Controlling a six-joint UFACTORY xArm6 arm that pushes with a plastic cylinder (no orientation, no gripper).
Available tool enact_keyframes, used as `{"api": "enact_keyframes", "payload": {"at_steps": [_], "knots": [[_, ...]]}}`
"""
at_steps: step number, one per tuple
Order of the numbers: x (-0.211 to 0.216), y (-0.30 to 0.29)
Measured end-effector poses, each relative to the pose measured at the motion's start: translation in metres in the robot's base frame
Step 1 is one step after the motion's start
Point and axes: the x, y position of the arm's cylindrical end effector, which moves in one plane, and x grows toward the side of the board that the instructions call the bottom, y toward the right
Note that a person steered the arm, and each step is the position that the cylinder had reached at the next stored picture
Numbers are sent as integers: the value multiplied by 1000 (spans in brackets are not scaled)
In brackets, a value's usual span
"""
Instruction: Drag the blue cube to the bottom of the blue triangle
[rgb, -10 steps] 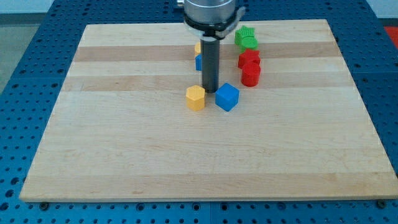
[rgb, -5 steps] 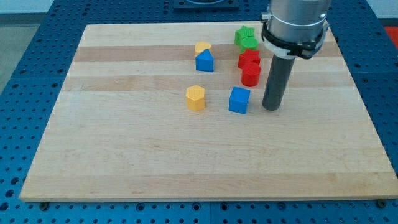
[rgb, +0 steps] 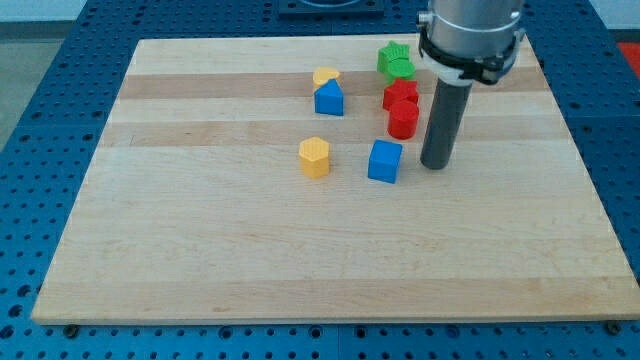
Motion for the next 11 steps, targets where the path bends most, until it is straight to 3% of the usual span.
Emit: {"api": "enact_keyframes", "payload": {"at_steps": [4, 11], "knots": [[-2, -101], [-42, -137]]}}
